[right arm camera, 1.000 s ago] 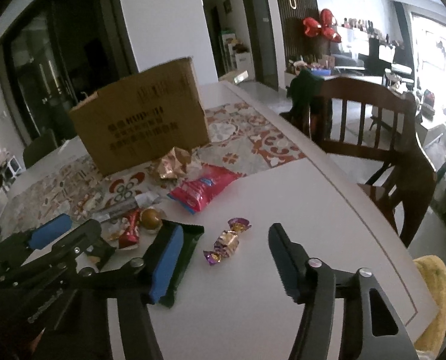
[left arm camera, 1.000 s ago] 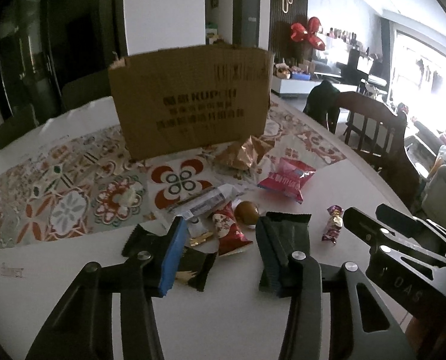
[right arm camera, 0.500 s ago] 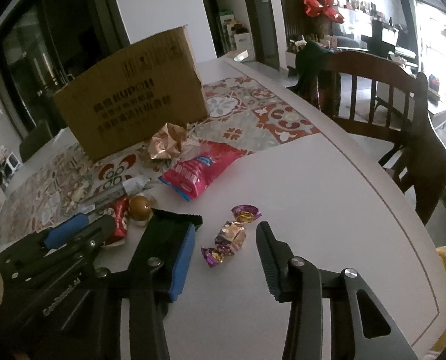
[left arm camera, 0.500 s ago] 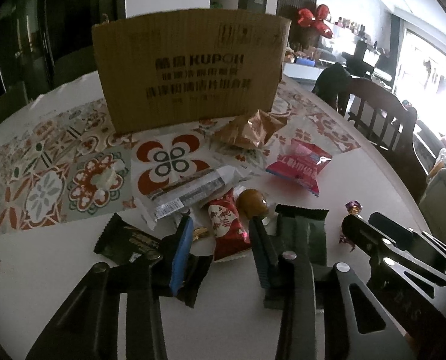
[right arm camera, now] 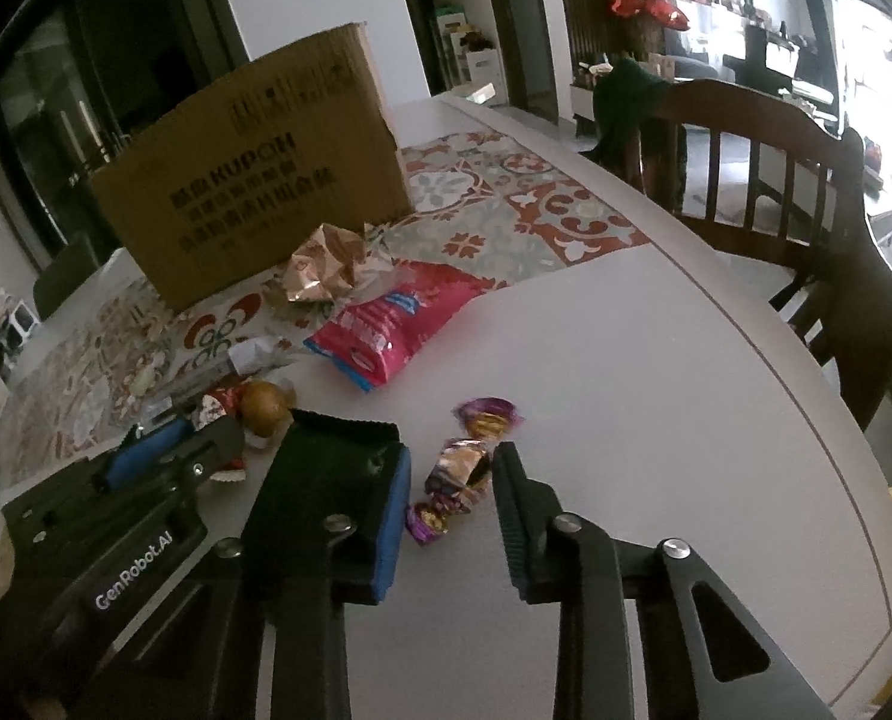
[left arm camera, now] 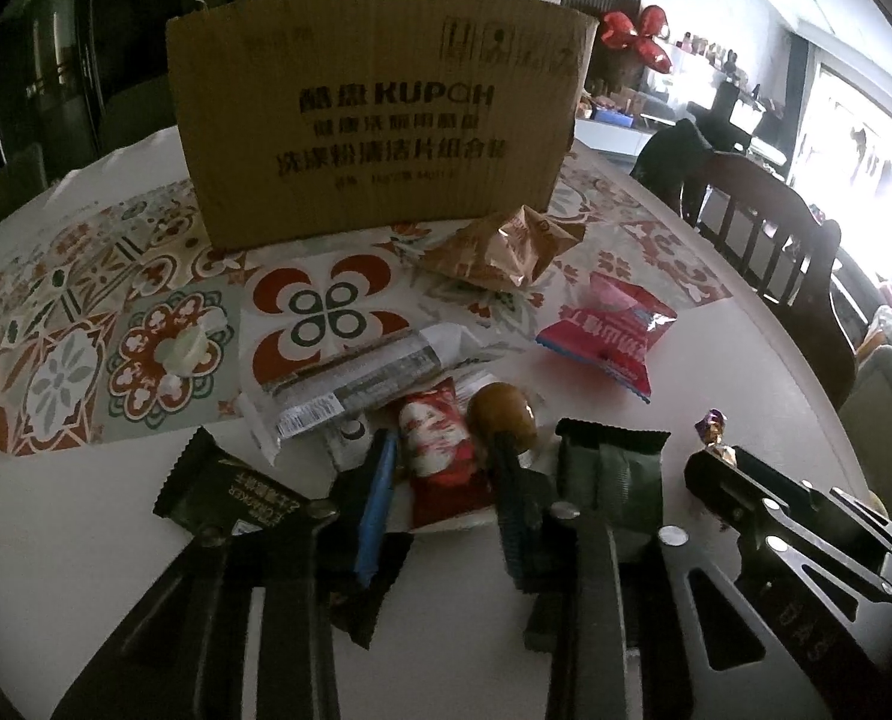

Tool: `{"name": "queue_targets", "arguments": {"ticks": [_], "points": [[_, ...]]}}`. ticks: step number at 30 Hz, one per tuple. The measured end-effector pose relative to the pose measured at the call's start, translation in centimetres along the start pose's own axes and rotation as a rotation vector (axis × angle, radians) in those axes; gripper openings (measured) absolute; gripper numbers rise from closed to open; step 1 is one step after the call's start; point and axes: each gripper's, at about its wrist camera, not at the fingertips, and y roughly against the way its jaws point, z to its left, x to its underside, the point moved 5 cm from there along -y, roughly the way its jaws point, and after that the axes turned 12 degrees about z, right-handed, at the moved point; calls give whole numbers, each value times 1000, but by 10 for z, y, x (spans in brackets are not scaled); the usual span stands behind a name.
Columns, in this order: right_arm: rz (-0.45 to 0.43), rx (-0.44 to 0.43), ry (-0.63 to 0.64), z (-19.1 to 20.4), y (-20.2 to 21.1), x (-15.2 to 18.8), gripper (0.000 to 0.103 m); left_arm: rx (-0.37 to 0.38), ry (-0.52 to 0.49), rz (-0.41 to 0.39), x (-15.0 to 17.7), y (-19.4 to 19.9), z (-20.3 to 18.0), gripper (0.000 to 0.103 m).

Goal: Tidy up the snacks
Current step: 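Grasp the red snack packet with the left tool while the right tool grasps the purple-gold candy, then carry both held snacks over the cardboard box and open both tools to drop them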

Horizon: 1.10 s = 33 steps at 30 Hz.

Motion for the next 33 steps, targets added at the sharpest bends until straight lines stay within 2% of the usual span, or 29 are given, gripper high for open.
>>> {"name": "queue_targets", "arguments": {"ticks": [2,15,25,33], "points": [[1,2,-1,-1,-1,0,20,6,3,-3,-1,0,0,27],[-40,-8,30,4,12,0,18,41,-25,-12,7,15,-5,25],[-104,-37,75,14,42,-7,18,35,-48,-95,3,53,-4,25],[-185,-71,127,31,71,-23,18,52,-58,-165,-15,84,0,25]]}}
